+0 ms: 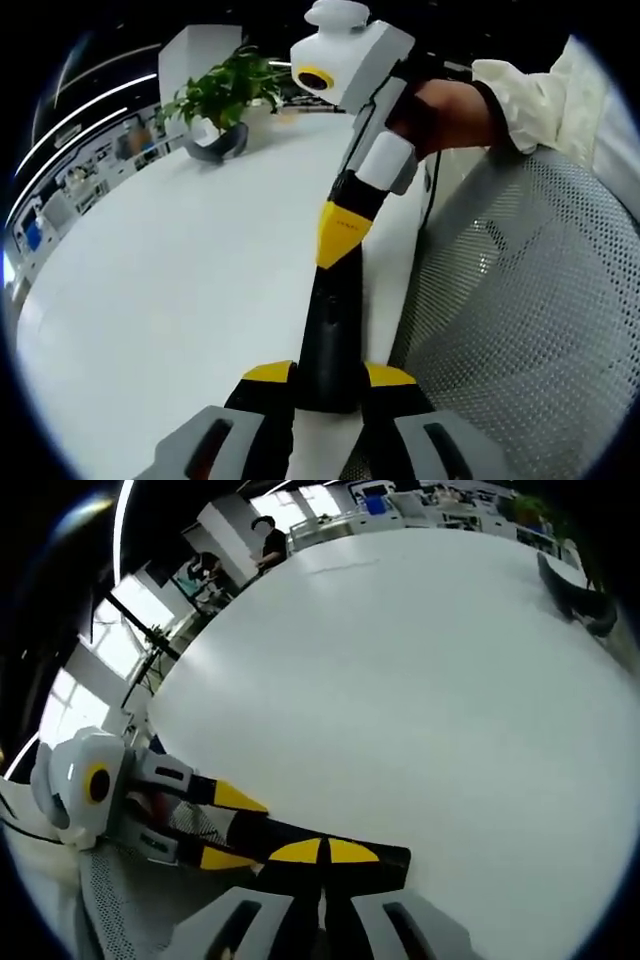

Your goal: Press the specified remote control buttons in sequence, fully releasing each button before pressing the next.

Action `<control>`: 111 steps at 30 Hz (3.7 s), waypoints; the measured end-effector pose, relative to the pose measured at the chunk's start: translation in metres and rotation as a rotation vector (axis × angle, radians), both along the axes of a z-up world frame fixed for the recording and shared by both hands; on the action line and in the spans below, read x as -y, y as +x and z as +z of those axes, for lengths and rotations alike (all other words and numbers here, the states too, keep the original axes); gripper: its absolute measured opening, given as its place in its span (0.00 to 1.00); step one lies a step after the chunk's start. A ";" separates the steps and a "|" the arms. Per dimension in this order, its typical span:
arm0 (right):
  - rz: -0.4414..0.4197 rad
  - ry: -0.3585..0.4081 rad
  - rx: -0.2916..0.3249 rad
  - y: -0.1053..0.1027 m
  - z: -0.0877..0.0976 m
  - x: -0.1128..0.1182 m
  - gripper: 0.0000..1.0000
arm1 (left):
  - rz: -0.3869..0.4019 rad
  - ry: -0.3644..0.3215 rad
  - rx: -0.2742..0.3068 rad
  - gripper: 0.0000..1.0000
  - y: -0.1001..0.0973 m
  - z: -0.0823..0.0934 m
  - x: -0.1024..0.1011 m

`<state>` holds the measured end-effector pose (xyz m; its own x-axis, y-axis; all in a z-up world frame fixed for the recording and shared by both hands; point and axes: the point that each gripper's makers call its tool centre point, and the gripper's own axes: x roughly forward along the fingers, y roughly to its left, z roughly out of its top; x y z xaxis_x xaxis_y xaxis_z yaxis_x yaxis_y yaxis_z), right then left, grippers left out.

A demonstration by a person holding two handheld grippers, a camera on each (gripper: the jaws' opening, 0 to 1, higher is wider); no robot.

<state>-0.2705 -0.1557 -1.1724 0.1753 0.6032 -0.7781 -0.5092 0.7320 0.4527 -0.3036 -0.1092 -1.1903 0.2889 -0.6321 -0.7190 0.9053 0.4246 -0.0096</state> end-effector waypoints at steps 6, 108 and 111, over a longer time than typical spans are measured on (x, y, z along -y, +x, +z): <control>0.020 0.009 -0.039 -0.008 -0.002 -0.004 0.00 | 0.004 0.002 0.000 0.25 0.000 0.000 0.000; 0.014 -0.188 -0.079 -0.019 -0.011 0.016 0.00 | -0.015 -0.023 0.017 0.25 0.000 0.001 0.003; 0.023 -0.205 -0.072 -0.019 -0.011 0.015 0.00 | -0.018 -0.021 0.019 0.25 0.000 0.001 0.003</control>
